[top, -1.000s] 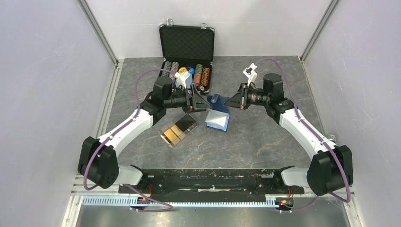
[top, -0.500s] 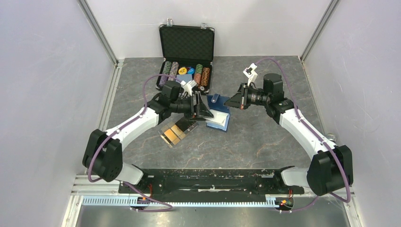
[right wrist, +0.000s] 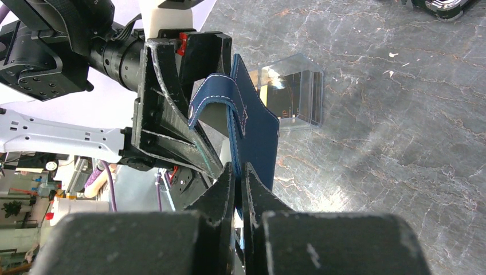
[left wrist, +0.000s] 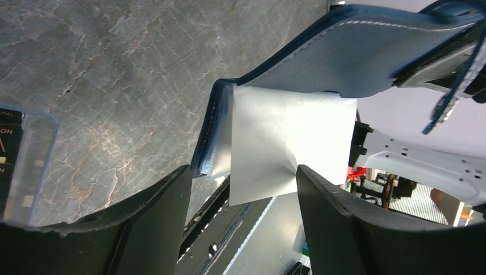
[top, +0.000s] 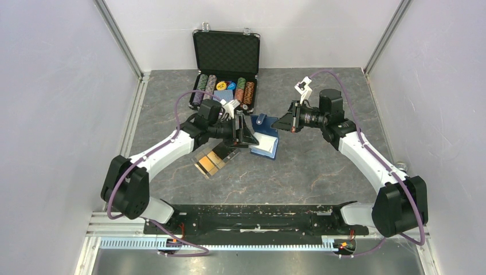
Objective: Put the credit cards into the card holder
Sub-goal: Open the card holder.
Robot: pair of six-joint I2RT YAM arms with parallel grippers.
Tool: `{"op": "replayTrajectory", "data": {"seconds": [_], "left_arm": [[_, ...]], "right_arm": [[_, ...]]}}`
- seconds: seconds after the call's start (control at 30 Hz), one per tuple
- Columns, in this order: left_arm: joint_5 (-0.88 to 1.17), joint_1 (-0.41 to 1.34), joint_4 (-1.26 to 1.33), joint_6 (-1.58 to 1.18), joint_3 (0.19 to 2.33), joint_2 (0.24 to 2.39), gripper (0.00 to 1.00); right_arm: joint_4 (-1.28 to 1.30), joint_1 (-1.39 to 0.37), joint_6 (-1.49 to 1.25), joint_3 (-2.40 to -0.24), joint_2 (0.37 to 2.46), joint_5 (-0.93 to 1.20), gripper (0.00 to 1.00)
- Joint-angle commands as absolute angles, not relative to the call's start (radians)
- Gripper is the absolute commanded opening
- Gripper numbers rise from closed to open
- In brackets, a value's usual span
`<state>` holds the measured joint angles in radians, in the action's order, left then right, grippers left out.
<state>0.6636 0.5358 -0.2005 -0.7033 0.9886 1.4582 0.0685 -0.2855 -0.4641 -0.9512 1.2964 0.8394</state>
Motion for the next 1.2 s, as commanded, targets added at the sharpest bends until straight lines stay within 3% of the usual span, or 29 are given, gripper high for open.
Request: {"op": "replayTrajectory", "data": {"seconds": [0.0,0.1,0.3,0.53,1.17], "left_arm": [[0.608,0.549,-0.248,-0.621,1.020,1.441,0.74],[0.611,0.557,-0.245,-0.624,1.023,1.451,0.73],[0.656,0.565,-0.175,-0.667,1.017,1.465,0.56],[0.677,0.565,-0.111,-0.718,1.011,1.444,0.44],[0.710,0.529,0.271,-0.951,0.924,1.418,0.66]], "right_arm": [[0.044,-0.282,-0.474,-0.956,1.275,0.844,0.00],[0.044,-0.283,-0.474,-0.953,1.274,0.845,0.00],[0.044,-0.282,-0.472,-0.948,1.273,0.844,0.00],[0.048,-0.283,-0.468,-0.948,1.272,0.842,0.00],[0.063,-0.282,-0.547,-0.928,1.281,0.851,0.00]]}}
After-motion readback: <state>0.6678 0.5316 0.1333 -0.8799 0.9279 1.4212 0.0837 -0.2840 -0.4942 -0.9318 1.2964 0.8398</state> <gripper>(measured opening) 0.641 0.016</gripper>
